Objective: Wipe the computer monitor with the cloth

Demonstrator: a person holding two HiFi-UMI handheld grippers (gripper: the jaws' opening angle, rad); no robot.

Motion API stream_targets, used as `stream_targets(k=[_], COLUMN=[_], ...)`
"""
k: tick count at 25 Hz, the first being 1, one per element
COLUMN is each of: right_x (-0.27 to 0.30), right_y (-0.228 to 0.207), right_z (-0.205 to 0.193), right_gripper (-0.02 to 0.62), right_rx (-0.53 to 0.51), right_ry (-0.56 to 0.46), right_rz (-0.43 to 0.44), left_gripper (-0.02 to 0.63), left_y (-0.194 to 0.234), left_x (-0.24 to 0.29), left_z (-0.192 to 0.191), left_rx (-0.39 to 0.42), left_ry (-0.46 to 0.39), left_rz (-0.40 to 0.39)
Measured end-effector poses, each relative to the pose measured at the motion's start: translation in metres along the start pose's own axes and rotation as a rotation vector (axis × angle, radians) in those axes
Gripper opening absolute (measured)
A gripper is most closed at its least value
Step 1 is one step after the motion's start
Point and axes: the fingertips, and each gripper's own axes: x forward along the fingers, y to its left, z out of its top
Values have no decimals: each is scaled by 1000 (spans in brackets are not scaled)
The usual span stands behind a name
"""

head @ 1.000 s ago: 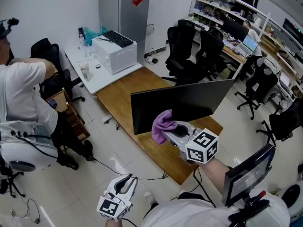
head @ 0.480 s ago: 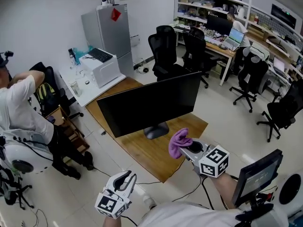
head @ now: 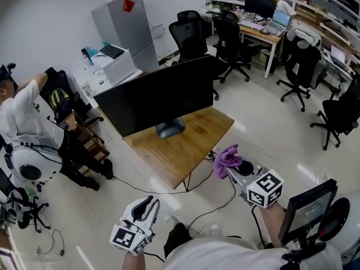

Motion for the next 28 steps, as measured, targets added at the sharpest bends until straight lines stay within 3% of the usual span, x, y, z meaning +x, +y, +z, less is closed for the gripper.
stream_targets(k=[5,11,19,28], right_x=[-33,-43,-4,67], right_y=[5,16,31,19], right_z=[11,21,25,33], right_gripper=[69,69,69,69], right_rx=[19,-13,-38,-28], right_ry=[-21,-43,-37,-25], right_rz=[2,-5,35,-28], left_gripper=[97,97,97,97], left_y=[-27,-34,-9,57], left_x=[-3,-6,-16,22], left_z=[7,31,16,14], left_rx=[5,41,34,31], left_ry=[22,-26,-12,-9], left_rz=[-19,-36,3,-82])
